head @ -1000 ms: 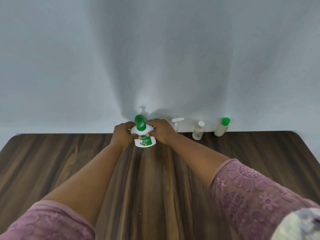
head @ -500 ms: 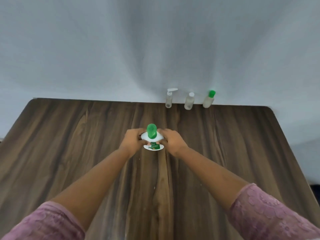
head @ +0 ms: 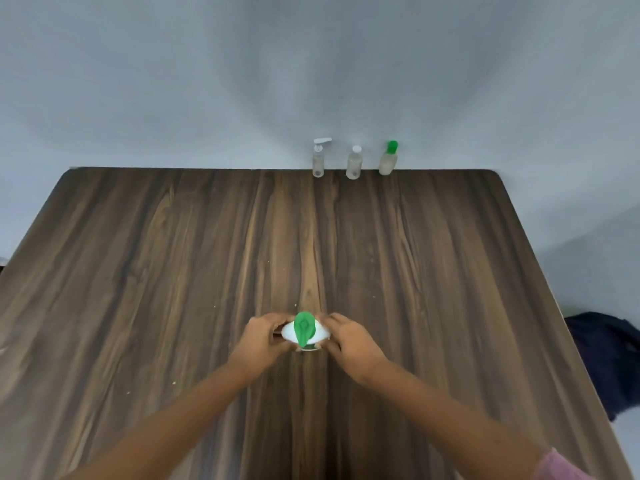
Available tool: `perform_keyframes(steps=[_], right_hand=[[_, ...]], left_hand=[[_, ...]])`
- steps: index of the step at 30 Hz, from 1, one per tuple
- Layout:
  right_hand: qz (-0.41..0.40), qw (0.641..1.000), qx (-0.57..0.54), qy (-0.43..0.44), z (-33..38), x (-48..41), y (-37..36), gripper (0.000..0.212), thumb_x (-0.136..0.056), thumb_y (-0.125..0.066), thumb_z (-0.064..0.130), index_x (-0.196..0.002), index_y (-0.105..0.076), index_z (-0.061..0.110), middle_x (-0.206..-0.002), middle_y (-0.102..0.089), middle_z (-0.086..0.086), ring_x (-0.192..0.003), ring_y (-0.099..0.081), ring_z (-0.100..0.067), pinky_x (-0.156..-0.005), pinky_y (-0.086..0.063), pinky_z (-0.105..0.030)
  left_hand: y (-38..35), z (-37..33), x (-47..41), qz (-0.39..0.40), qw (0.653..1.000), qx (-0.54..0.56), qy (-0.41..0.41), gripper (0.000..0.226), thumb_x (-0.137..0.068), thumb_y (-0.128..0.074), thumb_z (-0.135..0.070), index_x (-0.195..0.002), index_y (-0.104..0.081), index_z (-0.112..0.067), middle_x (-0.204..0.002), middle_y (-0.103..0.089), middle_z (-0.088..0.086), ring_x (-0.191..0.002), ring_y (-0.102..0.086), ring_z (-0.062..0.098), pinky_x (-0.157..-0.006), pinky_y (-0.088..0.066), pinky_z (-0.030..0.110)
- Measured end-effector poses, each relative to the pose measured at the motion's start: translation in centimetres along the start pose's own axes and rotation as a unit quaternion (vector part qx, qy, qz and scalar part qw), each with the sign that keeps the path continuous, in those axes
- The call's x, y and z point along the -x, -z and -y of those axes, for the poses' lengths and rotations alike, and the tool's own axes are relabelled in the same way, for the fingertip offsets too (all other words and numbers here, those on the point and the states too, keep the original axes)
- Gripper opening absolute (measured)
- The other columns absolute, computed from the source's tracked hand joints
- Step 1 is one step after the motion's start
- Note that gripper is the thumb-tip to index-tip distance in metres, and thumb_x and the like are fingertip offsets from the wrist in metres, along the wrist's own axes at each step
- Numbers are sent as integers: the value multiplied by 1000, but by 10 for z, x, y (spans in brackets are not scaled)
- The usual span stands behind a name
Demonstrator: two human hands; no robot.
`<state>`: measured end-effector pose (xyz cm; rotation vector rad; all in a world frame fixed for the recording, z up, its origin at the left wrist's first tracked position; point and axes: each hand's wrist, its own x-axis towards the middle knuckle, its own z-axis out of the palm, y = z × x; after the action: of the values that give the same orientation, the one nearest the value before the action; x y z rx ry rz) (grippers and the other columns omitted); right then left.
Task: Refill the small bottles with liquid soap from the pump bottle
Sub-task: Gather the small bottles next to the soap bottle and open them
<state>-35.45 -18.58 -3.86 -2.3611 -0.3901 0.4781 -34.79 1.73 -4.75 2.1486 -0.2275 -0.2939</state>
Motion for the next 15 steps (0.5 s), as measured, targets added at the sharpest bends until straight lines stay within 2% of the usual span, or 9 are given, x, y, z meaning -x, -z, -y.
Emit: perform_keyframes(steps=[2,4,7,10,13,15], right_hand=[[-3,1000,-1,2,1,13,-4,46,-94,-55,16,-138,-47,10,-130,-55,-8,-115,-54,-25,-98,-38,-29],[-9,1000,-1,-2,2,19,-5,47,-94,-56,18,-139,-47,11,-130,-54,-7,-116,-54,-23,-98,-37,-27],[-9,1000,-1,-6,1,17,-4,46,-91,-59,16,-136,-50,11,-126,-57,-8,-113,-55,-24,-96,-39,-28],[13,1000,-16,-8,-4,12,-3,46,-83,-55,5,-129,-56,8,-121,-60,-12,-109,-58,-27,-94,-42,-31],[37,999,-3,-22,-17,6,2,59,-78,-48,-9,-135,-50,7,-130,-56,-13,-118,-53,-25,-101,-38,-26],[45,998,-6,-48,-27,-3,12,67,-76,-44,-15,-139,-45,7,-133,-53,-11,-121,-53,-23,-102,-38,-20]], left_hand=[[-7,3,11,-7,1000,1,9,49,-59,-68,-39,-100,-71,-14,-93,-70,-10,-87,-65,-1,-78,-53,22],[-10,2,17,-7,1000,-4,13,50,-59,-66,-40,-102,-70,-14,-95,-69,-7,-87,-65,3,-79,-52,20],[-8,-1,16,8,1000,-11,-2,43,-62,-67,-36,-101,-67,-16,-94,-66,-12,-87,-63,0,-78,-52,19],[1,2,12,68,998,-13,0,43,-68,-72,-10,-109,-61,-17,-103,-63,-8,-97,-61,1,-84,-48,13],[14,16,5,106,993,-51,9,57,-73,-60,6,-126,-52,-12,-121,-56,0,-112,-56,11,-93,-44,16],[27,21,-3,111,992,-38,55,59,-77,-54,12,-128,-47,-17,-126,-52,-2,-117,-53,12,-90,-45,14]])
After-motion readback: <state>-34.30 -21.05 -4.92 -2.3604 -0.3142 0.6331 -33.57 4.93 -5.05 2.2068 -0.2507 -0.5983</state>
